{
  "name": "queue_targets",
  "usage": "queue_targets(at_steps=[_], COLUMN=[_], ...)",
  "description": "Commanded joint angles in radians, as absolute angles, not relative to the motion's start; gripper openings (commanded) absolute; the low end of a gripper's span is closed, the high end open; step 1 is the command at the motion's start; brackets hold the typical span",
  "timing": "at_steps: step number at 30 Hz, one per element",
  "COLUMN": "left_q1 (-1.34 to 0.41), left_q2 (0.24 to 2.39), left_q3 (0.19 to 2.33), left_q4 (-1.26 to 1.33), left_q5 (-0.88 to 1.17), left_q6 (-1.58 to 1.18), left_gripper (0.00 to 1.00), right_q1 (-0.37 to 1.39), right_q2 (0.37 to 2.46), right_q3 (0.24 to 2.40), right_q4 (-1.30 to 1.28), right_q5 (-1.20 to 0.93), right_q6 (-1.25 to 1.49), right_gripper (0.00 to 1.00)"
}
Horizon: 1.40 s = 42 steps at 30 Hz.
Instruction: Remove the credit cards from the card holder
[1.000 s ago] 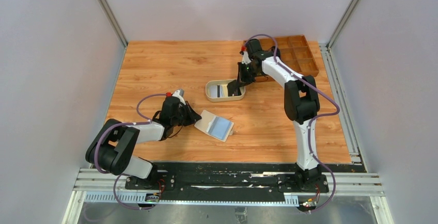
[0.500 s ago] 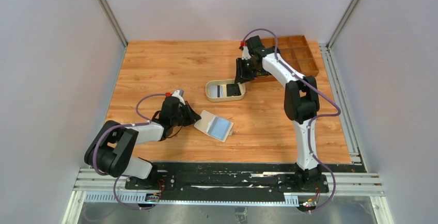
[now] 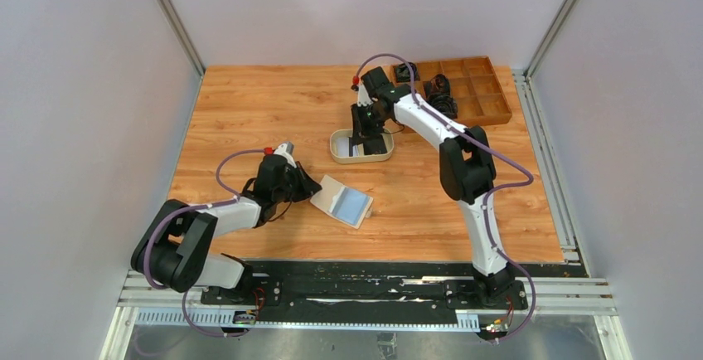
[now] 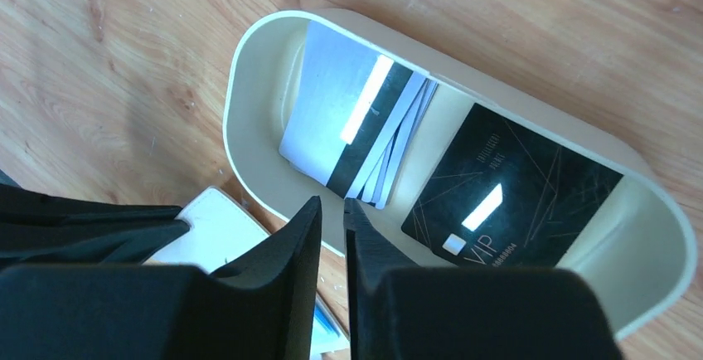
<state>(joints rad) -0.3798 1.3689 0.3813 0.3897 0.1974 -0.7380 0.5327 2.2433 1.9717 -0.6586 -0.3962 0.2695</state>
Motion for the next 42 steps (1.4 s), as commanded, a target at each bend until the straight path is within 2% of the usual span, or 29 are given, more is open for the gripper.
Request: queue_targets(at_steps=[1,4,8,33,42], left_q1=[-0.374,-0.374,-0.374,-0.374,-0.374], left_q2=[1.345,1.344,1.339,1.359,1.353], left_q3=[0.376,0.376,0.376,0.39,0.388], left_q4=[0.369,0.367,0.36,0.351,0.348], left_q5=[0.179,0.179,0.177,0.175,0.173], left_q6=[-0.716,-0.717,-0.715,-0.71,-0.706], left_gripper=[0.0,0.0,0.0,0.0,0.0], right_q1=[0.529,0.53,0.527,0.486,0.487], right_q2=[2.286,2.306,2.327,2.388,2.384], right_q3=[1.99,1.992,1.993,2.017,2.038], right_q4=[-0.655,-0.647,-0.639,-0.63,-0.66], right_q5=[-0.384,-0.382,-0.375,-0.349,-0.282], right_q6=[0.308,0.314,0.317,0.309,0.296], right_gripper=[0.16,0.04,0.0,0.0,0.0])
